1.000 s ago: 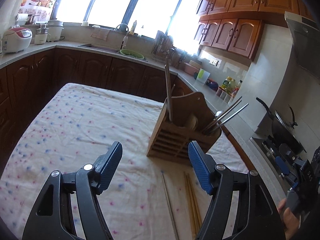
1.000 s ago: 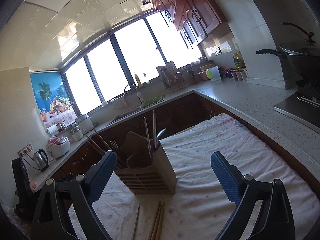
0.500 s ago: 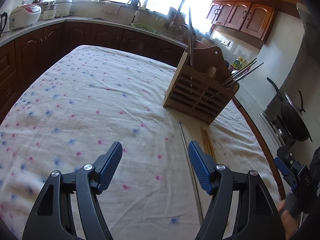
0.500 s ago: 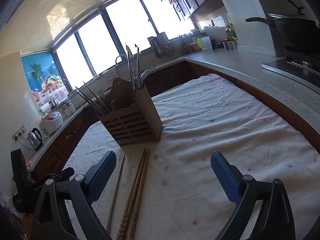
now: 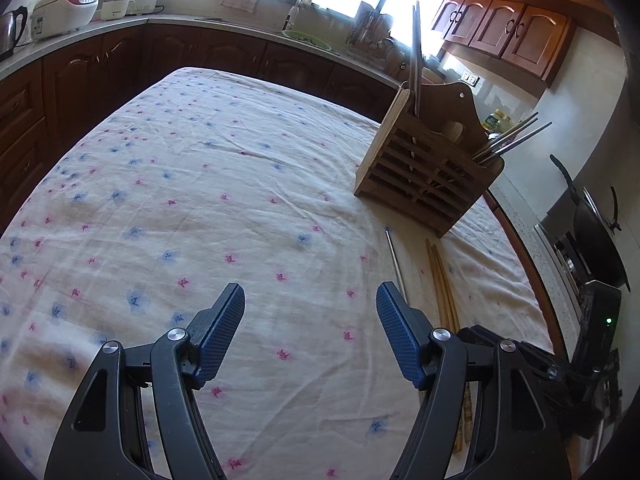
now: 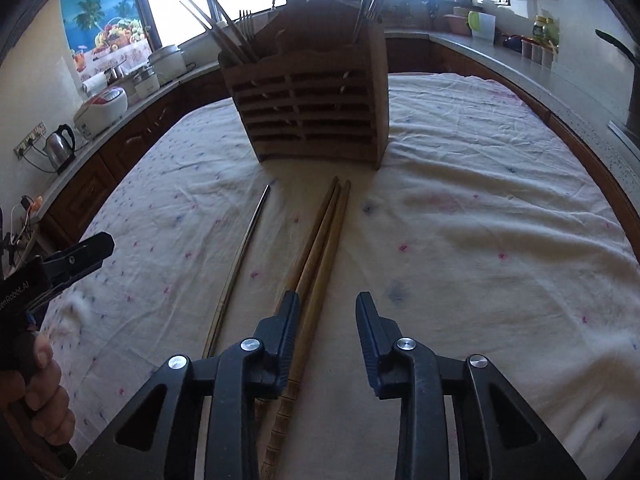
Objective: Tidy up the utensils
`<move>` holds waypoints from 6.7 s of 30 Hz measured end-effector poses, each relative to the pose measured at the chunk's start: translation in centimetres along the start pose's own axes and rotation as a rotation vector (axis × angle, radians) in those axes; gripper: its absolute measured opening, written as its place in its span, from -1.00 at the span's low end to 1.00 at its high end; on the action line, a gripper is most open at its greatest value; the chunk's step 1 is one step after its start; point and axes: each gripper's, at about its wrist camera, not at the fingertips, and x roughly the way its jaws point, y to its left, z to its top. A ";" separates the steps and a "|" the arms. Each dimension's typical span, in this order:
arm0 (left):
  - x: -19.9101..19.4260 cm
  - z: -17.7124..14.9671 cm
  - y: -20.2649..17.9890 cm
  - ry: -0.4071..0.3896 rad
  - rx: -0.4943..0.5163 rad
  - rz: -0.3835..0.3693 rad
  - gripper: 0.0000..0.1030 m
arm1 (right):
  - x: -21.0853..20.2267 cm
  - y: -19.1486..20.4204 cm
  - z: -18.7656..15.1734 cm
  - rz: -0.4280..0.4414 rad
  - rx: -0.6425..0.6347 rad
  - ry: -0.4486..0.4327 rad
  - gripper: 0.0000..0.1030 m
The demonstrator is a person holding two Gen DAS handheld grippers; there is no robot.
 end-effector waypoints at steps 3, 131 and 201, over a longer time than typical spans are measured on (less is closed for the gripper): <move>0.2 0.0 -0.4 0.011 0.008 -0.002 0.35 | 0.6 0.4 -0.1 -0.013 -0.027 0.014 -0.58; -8.8 18.3 -9.4 -0.390 0.175 -0.240 -0.91 | -17.2 -4.1 15.6 0.099 0.102 -0.595 -0.90; -3.1 6.5 -4.1 -0.297 0.089 -0.001 0.30 | -10.2 -5.0 7.2 0.119 0.193 -0.514 0.83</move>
